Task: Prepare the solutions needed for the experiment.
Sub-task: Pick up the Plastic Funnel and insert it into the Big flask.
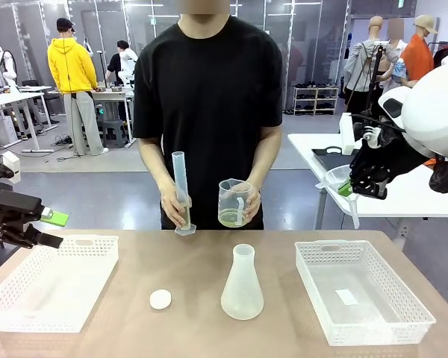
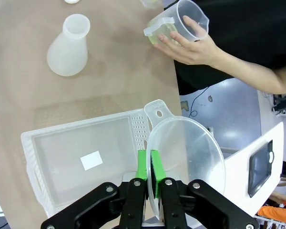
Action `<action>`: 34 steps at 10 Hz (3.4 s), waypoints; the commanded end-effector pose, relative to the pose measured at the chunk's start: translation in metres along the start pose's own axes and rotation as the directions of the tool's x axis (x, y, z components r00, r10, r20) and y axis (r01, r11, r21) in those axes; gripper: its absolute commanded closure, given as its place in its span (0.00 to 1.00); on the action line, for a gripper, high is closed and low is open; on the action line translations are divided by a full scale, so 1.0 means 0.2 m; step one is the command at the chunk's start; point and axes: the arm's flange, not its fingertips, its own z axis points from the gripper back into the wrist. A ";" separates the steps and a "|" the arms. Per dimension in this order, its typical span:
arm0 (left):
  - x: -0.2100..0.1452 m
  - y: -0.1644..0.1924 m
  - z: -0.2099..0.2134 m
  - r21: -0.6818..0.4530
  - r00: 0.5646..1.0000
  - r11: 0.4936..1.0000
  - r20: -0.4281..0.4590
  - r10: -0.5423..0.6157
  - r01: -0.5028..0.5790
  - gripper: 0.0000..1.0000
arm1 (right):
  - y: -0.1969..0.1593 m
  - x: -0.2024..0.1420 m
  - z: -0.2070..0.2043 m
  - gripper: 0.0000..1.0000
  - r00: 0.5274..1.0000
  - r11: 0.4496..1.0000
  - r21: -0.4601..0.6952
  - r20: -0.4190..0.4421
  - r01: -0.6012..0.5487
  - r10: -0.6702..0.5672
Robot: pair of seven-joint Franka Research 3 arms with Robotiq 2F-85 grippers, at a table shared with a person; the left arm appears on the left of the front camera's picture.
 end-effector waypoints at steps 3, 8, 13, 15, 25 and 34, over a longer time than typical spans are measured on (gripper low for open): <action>0.01 0.00 -0.01 -0.026 1.000 1.000 0.016 -0.017 0.018 0.00 | 0.10 0.17 -0.06 0.95 0.969 0.990 0.031 0.212 -0.139 0.130; 0.01 0.00 -0.01 -0.026 1.000 1.000 0.016 -0.017 0.018 0.00 | 0.31 0.61 -0.05 0.95 0.812 0.951 -0.123 0.497 -0.285 0.308; 0.01 0.00 -0.01 -0.026 1.000 1.000 0.016 -0.017 0.018 0.00 | 0.37 0.71 -0.22 0.95 0.784 0.933 -0.141 0.508 -0.332 0.355; 0.01 0.00 -0.01 -0.026 1.000 1.000 0.016 -0.017 0.018 0.00 | 0.39 0.68 -0.27 0.95 0.804 0.948 -0.108 0.505 -0.301 0.313; 0.01 0.00 -0.01 -0.026 1.000 1.000 0.016 -0.017 0.018 0.00 | 0.47 0.50 -0.37 0.95 0.857 0.980 -0.021 0.481 -0.200 0.185; 0.01 0.00 -0.01 -0.026 1.000 1.000 0.016 -0.017 0.018 0.00 | 0.53 0.50 -0.59 0.95 0.851 0.980 0.050 0.505 -0.192 0.141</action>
